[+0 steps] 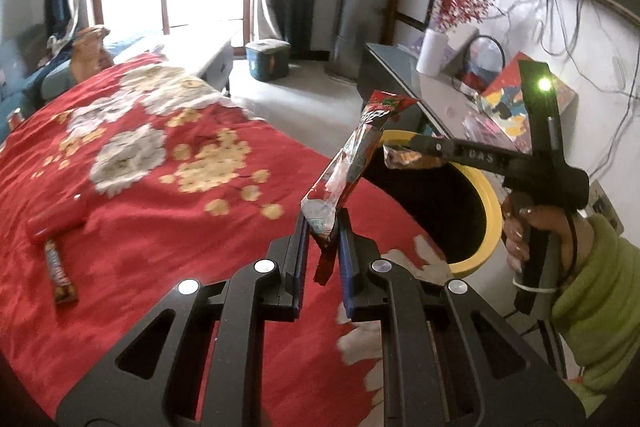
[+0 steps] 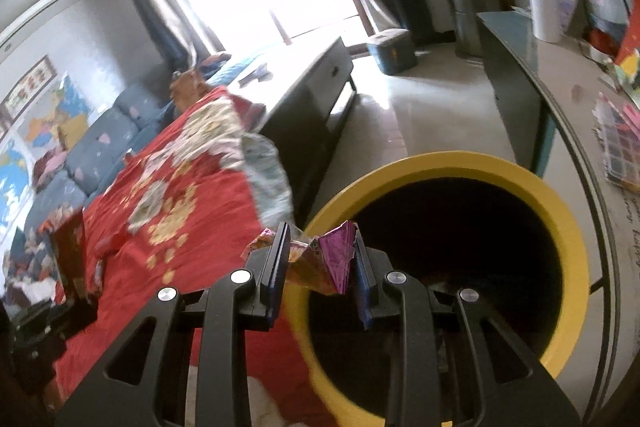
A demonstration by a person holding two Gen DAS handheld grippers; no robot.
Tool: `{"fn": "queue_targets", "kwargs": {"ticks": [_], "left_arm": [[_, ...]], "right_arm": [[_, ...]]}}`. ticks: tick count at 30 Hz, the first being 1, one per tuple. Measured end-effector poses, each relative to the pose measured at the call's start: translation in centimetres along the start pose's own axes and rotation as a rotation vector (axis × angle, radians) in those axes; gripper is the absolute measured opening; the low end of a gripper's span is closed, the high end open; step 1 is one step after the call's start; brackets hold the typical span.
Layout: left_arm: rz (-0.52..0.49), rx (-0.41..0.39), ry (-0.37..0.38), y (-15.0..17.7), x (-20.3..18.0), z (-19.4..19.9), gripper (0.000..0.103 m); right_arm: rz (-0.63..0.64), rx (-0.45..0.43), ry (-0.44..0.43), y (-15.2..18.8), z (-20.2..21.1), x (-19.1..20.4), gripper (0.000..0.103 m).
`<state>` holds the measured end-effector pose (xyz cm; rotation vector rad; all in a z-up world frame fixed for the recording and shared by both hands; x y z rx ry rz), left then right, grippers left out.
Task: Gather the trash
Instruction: 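Carry both held wrappers over the yellow-rimmed trash bin, then open both grippers to drop the wrappers into the bin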
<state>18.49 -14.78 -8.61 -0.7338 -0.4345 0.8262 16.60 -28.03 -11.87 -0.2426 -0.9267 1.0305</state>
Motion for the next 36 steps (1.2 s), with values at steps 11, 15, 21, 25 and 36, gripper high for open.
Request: {"fn": "queue_targets", "kwargs": {"ticks": [11,15,21,25,36], "left_arm": [[-0.093,0.042,0.073,-1.9,-4.9,-3.8,0.01],[-0.128,0.062,0.09,-2.3,-6.7,-5.1,0.01],[-0.193,0.114,0.102,-2.6,-9.2,-8.0,0.01],[-0.206,0.146,0.107,-2.8,-9.8,-9.7,0.01],[-0.102,0.098,0.071,-4.5,-8.0,-10.3,0.079]], "right_arm": [[-0.117,-0.039,0.052,-2.2,0.9,-5.7,0.028],[-0.161,-0.048,0.063,-2.7,1.2,-7.7,0.028],[-0.217,-0.065,0.07,-3.4,1.7,-9.9,0.029],[-0.234,-0.071,0.062,-3.8,2.0,-10.6,0.03],[-0.286,-0.087,0.019,-4.1,2.5,-11.5,0.057]]}}
Point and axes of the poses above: each gripper's, at about its wrist camera, not at the fingertips, and z roughly against the way its jaws point, x to its left, y to its underside, the point moved 4 cm from there along -z, roughly the way its jaws point, and after that the axes turned 12 degrees about -z, right-handed, at the moved point
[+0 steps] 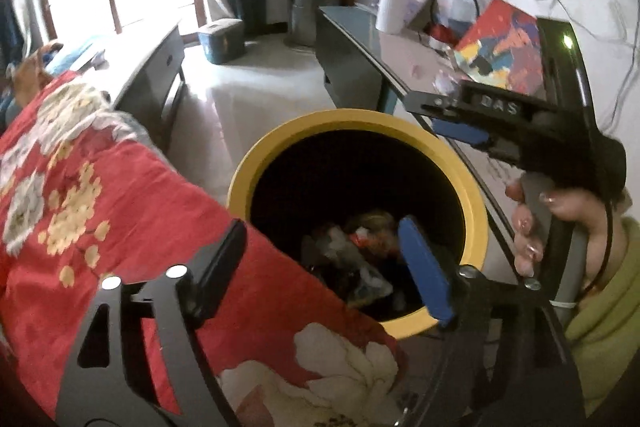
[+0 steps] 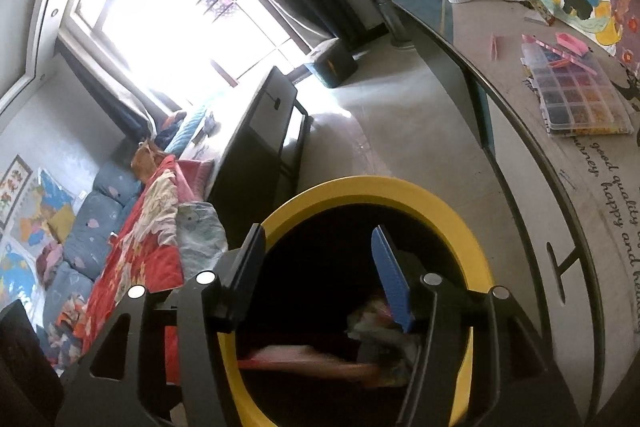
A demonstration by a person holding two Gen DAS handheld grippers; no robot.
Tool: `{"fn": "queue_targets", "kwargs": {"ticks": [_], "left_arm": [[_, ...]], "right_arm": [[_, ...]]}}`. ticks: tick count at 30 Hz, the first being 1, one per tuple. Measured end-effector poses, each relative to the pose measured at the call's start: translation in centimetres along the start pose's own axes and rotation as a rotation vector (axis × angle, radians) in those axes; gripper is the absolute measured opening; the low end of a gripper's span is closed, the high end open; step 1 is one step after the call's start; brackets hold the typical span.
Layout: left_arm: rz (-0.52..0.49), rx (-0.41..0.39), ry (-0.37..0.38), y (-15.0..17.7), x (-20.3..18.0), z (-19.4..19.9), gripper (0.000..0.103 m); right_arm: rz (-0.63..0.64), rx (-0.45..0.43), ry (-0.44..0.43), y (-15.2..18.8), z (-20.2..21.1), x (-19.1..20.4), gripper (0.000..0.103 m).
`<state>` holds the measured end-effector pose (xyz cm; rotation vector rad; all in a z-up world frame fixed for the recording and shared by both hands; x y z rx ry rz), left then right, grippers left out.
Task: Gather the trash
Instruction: 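Open both grippers to drop the wrappers into the bin, then move both grippers back over the chocolate bar and red tube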
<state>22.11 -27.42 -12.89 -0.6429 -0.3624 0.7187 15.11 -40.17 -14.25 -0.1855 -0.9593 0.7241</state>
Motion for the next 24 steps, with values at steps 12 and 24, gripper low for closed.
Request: {"fn": "queue_targets", "kwargs": {"ticks": [12,24], "left_arm": [[0.171,-0.084,-0.099,2.2,4.8,4.7,0.092],[0.269,-0.128,-0.224,5.9,9.2,9.4,0.092]], "right_arm": [[0.164,-0.013,-0.015,2.9,0.3,5.0,0.07],[0.331,0.037,-0.137,6.7,1.0,12.3,0.074]]}}
Point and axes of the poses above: each gripper's, at about its wrist camera, not at the fingertips, and z roughly against the way its jaws point, x to its left, y to its underside, the point moved 4 cm from there along -z, roughly the way its jaws point, and after that the axes turned 12 degrees about -z, right-handed, at the moved point
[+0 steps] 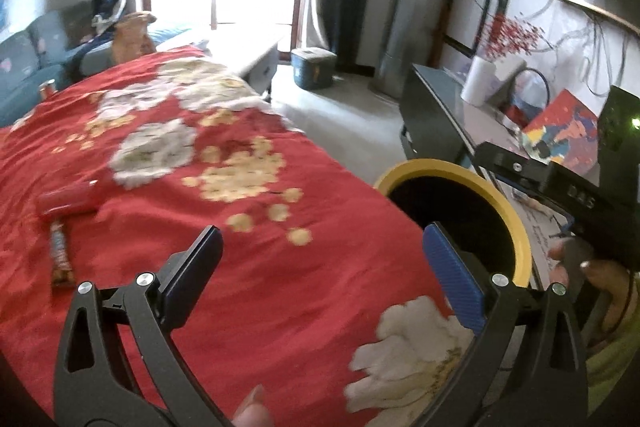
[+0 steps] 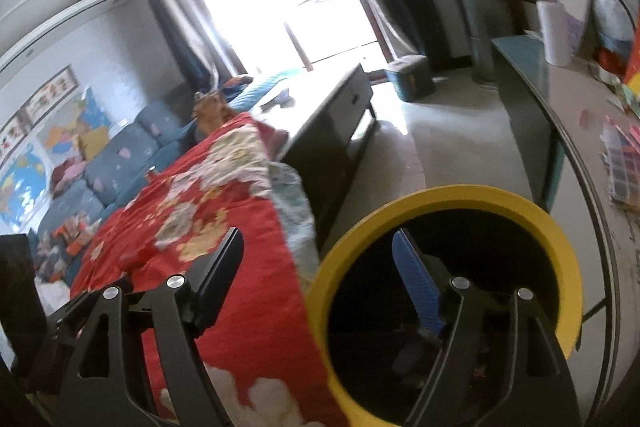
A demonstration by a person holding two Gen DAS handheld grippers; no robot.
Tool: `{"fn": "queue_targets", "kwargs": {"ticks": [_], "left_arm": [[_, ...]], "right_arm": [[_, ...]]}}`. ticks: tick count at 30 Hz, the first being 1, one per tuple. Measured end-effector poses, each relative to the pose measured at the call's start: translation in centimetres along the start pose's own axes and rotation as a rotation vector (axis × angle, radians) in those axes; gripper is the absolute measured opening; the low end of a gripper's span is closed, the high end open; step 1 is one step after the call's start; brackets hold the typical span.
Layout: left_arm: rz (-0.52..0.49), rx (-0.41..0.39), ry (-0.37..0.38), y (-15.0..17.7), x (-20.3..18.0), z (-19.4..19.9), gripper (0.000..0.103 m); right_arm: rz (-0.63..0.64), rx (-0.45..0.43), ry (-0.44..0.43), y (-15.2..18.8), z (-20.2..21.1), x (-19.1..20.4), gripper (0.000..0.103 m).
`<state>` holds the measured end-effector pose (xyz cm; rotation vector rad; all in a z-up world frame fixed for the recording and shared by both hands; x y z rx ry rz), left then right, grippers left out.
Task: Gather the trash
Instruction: 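Move both grippers back over the chocolate bar and red tube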
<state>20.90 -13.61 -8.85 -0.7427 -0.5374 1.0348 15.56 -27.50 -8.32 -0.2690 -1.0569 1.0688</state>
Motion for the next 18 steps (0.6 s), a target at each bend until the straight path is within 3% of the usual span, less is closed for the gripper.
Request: {"fn": "queue_targets", "kwargs": {"ticks": [18], "left_arm": [[0.184,-0.054,-0.142,2.9,9.3,4.6,0.092]], "right_arm": [[0.165,0.124,-0.128,3.5,-2.4,10.1,0.076]]}}
Point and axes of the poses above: each gripper's, at about its wrist camera, not at the fingertips, and z roughly against the way its jaws point, x to its left, y to its underside, the point moved 4 cm from there along -z, roughly the way its jaws point, and after that the axes turned 12 degrees about -z, right-handed, at the moved point
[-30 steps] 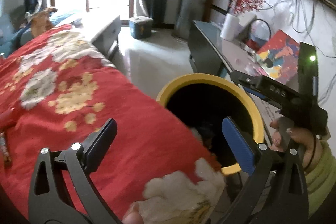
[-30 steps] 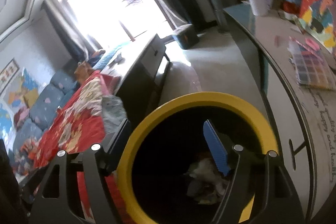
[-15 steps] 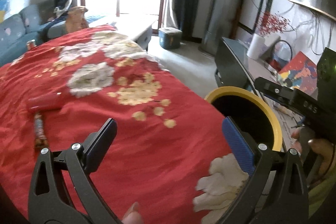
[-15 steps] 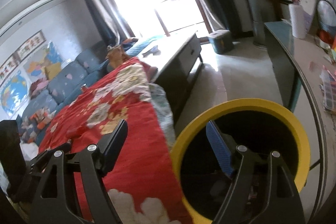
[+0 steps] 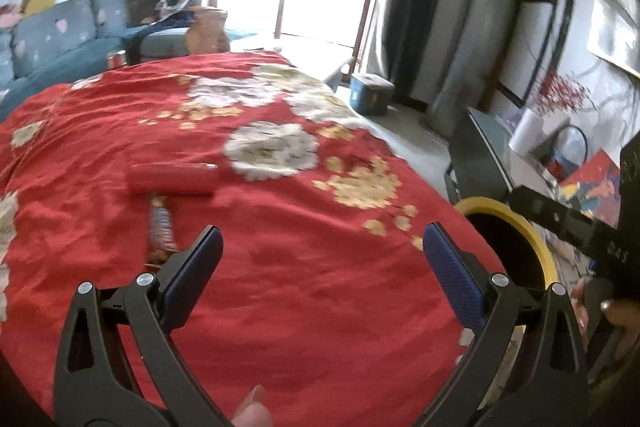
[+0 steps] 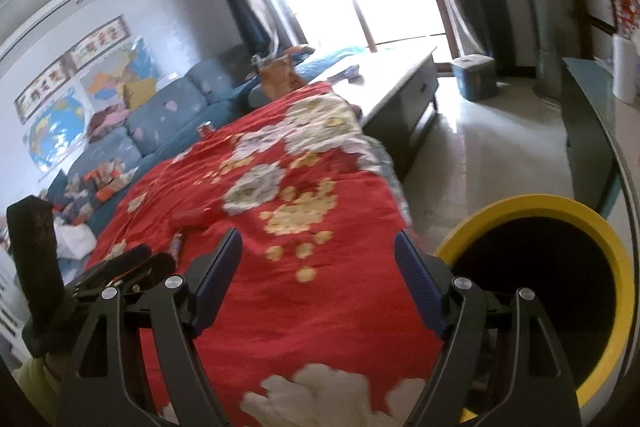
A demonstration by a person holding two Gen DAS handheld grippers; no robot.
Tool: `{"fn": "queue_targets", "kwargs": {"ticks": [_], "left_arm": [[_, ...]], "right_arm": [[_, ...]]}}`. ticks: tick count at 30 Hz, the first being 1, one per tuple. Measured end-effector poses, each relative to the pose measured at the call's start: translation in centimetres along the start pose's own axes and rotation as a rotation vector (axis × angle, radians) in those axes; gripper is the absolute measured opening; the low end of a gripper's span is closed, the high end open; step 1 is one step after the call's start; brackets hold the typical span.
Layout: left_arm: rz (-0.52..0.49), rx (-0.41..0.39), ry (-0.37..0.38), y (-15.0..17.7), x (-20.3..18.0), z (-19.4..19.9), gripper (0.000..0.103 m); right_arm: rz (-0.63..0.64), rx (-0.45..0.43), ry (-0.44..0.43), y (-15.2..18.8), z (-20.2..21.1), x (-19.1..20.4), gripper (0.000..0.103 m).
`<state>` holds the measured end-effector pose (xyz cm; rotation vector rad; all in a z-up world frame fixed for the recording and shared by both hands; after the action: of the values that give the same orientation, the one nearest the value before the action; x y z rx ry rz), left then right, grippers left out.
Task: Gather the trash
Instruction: 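Move both grippers back over the chocolate bar and red tube, then grasp the chocolate bar with the left gripper while the right grasps the red tube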
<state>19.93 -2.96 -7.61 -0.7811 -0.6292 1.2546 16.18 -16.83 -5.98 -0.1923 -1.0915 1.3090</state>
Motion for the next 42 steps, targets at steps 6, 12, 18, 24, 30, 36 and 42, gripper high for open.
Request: {"fn": "queue_targets", "kwargs": {"ticks": [6,12,18,24,30,36,42], "left_arm": [[0.083,0.021,-0.057,0.7,3.9,0.1,0.092],[0.177,0.049,-0.102,2.0,7.7,-0.2,0.092],[0.255,0.077,-0.114,3.1,10.2,-1.2,0.082],[0.293,0.119,-0.094,3.4,11.1,-2.9,0.063],[0.299,0.155,-0.09,3.3,11.4,-4.6,0.048],[0.301,0.184,-0.091,3.8,11.9,-5.2,0.029],[0.344,0.155,-0.066,4.4,13.2,-4.1,0.013]], "right_arm": [[0.039,0.06,-0.027,0.4,-2.2,2.8,0.076],[0.082,0.09,-0.045,0.4,-4.0,4.9,0.076],[0.114,0.115,-0.066,0.1,-6.1,6.4,0.076],[0.148,0.183,-0.094,-0.4,-9.6,8.3,0.076],[0.231,0.237,-0.093,-0.5,-13.1,10.7,0.076],[0.288,0.281,-0.112,-0.6,-15.8,13.0,0.076],[0.367,0.318,-0.13,-0.3,-18.3,15.5,0.076]]}}
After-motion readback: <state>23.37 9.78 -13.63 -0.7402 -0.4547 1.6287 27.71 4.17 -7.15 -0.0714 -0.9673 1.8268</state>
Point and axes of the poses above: each gripper's, at about its wrist camera, not at the fingertips, and z roughly against the way its jaws point, x to its left, y to its underside, the point moved 4 cm from there along -z, roughly the way its jaws point, and after that the axes turned 12 degrees about -z, right-handed, at the moved point
